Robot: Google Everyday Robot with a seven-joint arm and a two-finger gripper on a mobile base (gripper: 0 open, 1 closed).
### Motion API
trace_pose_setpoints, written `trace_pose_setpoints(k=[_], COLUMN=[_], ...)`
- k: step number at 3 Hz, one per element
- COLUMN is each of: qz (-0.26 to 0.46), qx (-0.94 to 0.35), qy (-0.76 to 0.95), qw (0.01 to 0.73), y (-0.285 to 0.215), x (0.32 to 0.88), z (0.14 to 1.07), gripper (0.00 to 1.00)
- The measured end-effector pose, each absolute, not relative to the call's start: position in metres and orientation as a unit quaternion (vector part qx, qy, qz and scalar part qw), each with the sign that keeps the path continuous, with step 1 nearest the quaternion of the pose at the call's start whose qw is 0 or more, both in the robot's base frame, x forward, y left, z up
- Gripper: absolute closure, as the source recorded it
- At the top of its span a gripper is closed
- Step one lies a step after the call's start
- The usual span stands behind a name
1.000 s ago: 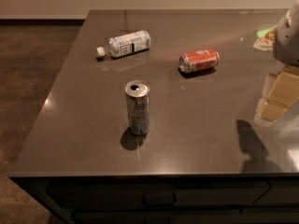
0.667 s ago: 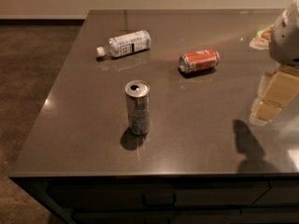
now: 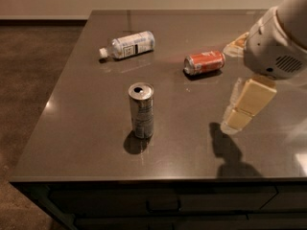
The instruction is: Move redbull can near coke can
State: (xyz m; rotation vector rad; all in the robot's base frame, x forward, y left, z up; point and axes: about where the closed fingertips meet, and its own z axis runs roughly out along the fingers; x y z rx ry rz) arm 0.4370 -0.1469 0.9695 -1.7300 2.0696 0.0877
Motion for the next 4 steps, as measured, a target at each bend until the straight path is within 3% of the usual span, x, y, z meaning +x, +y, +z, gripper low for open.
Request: trace_pose_setpoints(k=[4], qz=[0.128], qx=[-0.610], qy=[0.728], qw=[0.287], y=[-0.028], x=[0.472], z=[0.906], gripper=[0.00])
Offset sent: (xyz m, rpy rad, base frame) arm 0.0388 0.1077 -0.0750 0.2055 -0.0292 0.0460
